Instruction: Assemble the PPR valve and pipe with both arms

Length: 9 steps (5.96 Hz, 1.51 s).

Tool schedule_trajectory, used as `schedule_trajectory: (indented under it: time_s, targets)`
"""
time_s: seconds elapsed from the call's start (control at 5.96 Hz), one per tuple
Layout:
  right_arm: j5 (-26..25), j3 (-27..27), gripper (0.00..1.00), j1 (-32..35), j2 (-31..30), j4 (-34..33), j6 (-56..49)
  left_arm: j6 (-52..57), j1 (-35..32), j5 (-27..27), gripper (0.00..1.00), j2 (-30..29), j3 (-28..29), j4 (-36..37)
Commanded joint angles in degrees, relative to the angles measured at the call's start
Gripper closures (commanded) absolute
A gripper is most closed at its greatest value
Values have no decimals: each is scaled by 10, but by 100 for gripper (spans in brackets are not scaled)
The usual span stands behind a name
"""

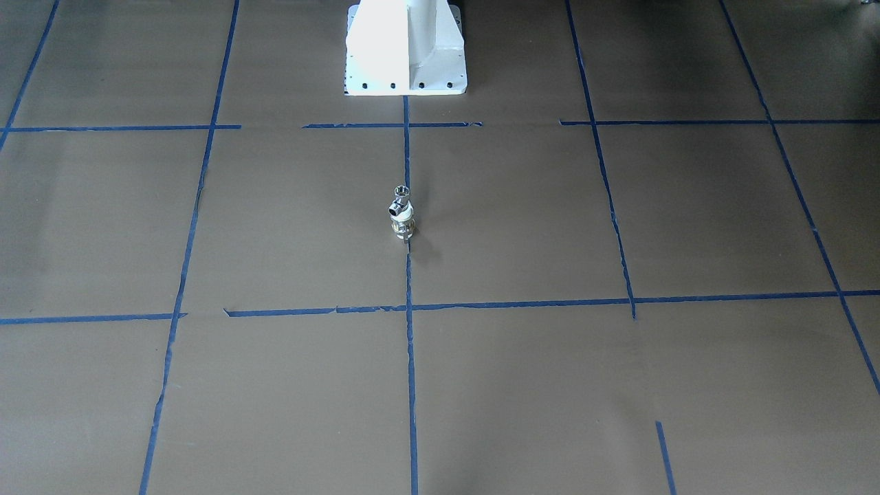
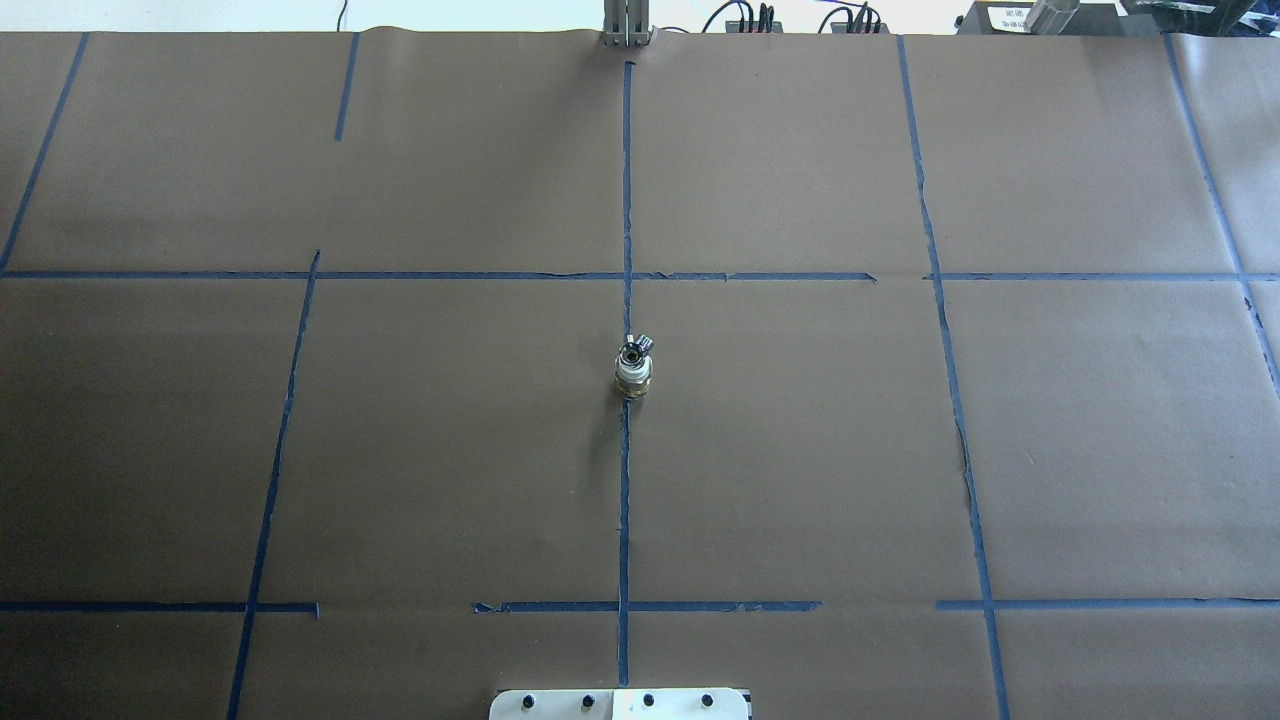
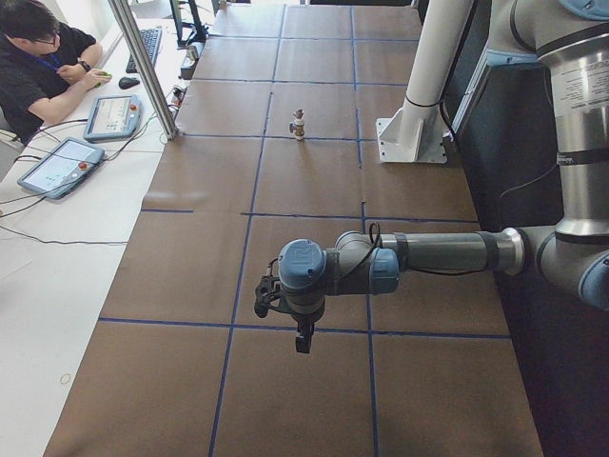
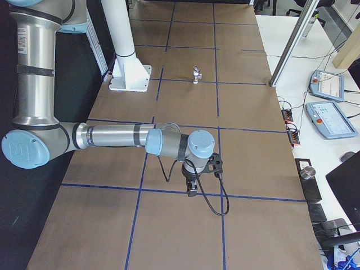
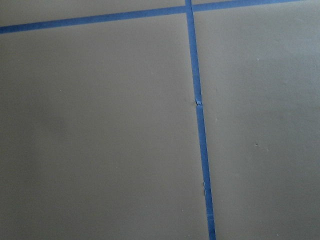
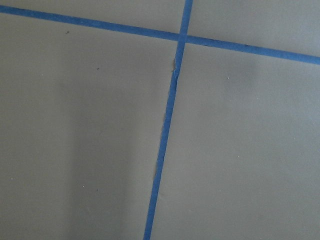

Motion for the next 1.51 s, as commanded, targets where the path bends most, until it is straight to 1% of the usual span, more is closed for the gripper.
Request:
schedule_trajectory:
  time_s: [0.0, 0.17, 1.34]
  targets:
    - [0, -2, 0, 0, -6, 4, 1, 1, -1, 3, 0, 1, -2, 0]
    - [0, -2, 0, 0, -7, 13, 1, 0, -2, 9, 0, 1, -2, 0]
    - [0, -3, 0, 0, -9, 13, 1, 0, -2, 10, 0, 2, -2, 0]
